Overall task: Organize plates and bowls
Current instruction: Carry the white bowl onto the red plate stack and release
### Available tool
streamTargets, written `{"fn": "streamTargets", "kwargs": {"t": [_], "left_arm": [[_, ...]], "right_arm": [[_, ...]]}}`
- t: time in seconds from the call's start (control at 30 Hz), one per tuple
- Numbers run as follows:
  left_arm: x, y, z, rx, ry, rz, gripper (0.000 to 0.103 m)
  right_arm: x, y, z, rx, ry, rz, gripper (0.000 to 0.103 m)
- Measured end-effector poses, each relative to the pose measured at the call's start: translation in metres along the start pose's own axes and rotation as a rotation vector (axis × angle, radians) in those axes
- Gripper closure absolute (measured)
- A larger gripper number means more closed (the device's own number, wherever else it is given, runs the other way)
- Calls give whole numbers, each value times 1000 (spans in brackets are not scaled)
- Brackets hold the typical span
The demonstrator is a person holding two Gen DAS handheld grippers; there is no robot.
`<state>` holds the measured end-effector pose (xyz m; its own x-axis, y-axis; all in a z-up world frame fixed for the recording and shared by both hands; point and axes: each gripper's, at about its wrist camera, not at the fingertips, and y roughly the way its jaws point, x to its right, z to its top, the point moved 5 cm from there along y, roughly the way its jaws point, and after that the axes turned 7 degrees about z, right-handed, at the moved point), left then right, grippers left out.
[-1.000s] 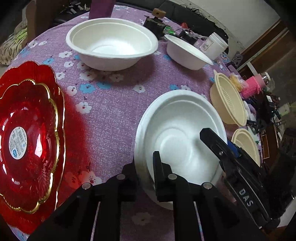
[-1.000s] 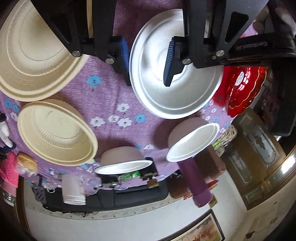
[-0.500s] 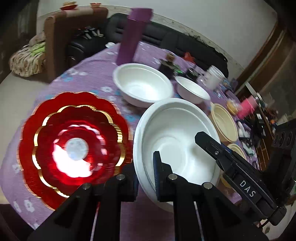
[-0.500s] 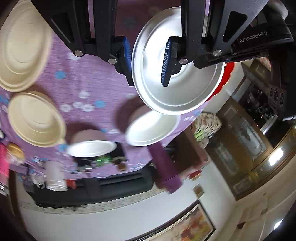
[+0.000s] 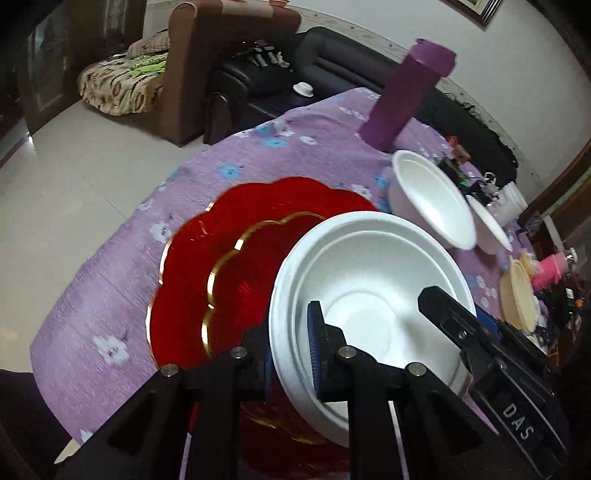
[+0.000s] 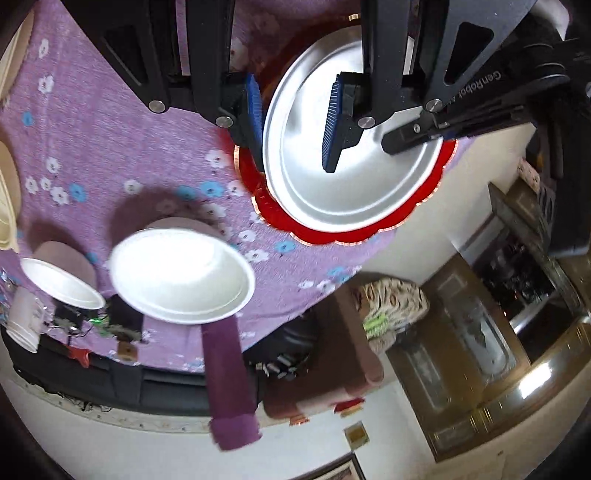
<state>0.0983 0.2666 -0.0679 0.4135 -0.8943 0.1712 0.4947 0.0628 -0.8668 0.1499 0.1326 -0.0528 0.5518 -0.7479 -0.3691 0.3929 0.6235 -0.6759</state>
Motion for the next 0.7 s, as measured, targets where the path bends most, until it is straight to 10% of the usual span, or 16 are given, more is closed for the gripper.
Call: {"fn": "streamTargets", "kwargs": {"t": [0.2, 0.33, 0.7], "left_arm": [[-9, 11, 3, 8, 5, 46, 85], [-7, 4, 5, 32, 12, 47, 55], [-7, -42, 10, 142, 14, 73, 18]], "right_arm": [[-6, 23, -4, -43, -7, -32, 71], [-8, 27, -7, -52, -27, -67, 70], [-8, 9, -3, 36, 9, -52, 48]]}}
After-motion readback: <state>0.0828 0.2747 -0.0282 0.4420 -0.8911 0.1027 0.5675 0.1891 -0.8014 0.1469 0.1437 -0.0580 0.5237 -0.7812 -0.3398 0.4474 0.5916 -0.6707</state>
